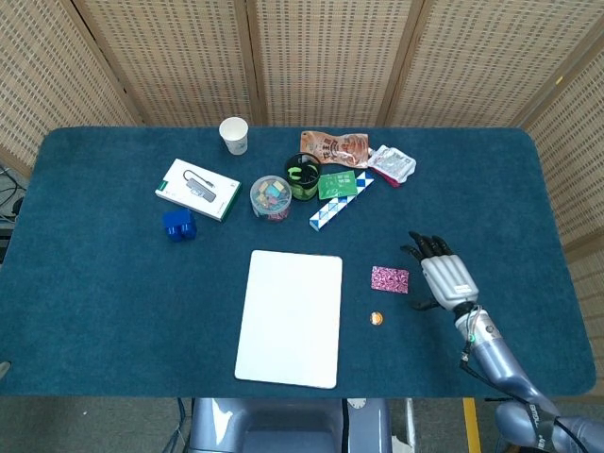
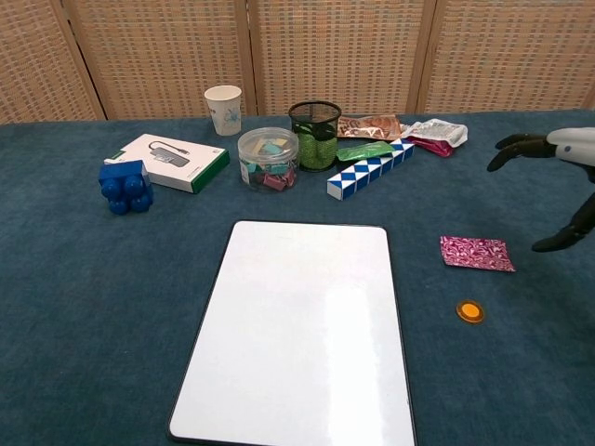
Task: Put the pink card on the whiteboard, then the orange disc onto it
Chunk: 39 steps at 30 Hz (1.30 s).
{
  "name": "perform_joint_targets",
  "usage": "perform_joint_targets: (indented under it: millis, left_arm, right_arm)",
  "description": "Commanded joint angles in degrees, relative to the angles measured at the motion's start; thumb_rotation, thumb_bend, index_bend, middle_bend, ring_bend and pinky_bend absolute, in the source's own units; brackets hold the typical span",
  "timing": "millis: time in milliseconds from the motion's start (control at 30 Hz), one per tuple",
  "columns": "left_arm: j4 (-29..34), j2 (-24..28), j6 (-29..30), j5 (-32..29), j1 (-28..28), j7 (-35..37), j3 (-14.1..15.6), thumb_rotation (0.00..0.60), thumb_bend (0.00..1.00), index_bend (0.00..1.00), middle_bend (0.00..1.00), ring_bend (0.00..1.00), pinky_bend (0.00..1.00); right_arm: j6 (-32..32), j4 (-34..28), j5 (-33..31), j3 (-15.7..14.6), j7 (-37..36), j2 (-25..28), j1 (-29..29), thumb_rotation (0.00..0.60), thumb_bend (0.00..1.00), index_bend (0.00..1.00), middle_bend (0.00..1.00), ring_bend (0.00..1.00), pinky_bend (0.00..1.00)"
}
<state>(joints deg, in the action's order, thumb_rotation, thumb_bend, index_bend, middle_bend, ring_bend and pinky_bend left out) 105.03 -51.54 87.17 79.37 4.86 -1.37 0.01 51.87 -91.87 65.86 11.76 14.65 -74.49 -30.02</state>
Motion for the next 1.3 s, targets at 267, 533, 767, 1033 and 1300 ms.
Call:
perform_joint_targets:
  millis: [267,533,767,1033,1300]
  left_arm:
    - [-0.32,-0.15,-1.4,-1.07,-0.77,0.16,-0.29,0.6,0.0,0.0,0.0,0.0,0.0]
    - [-0.26,-0.05,-1.31,-0.88,-0.67,0.41,-0.12,0.6,0.0,0.0,0.0,0.0,0.0]
    - [-0.46,-0.2,-1.81,-1.25,-0.9,0.43,-0.15,0.6,0.0,0.0,0.0,0.0,0.0]
    - [-0.61,-0.26,-2.42,-1.54,-1.16,0.47,-0.11,0.6,0.0,0.0,0.0,0.0,0.0]
    - [-0.51,-0.25,-2.5,-1.66,-1.2,0.61,-0.08,0.6,0.0,0.0,0.0,0.0,0.0]
  right_arm:
    - [-1.04,3.45,-17.76,-0.09,16.4,-8.85,-7.53,0.6,0.0,0.23,0.0,0.0,0.0]
    - [1.18,5.89,-23.92,-0.99,21.94,-12.69,-10.11,0.6,0.0,0.23,0.0,0.0,0.0]
    - [1.33,8.28,-27.7,-1.21,23.54,-14.7,-11.89,0.6,0.0,0.24,0.0,0.0,0.0]
    - [1.11,10.36,-30.12,-1.88,24.56,-15.64,-13.31,0.6,0.02,0.31,0.0,0.0,0.0]
    - [1.3,10.64,-30.2,-2.77,24.54,-15.88,-13.96,0.6,0.15,0.5,0.0,0.0,0.0]
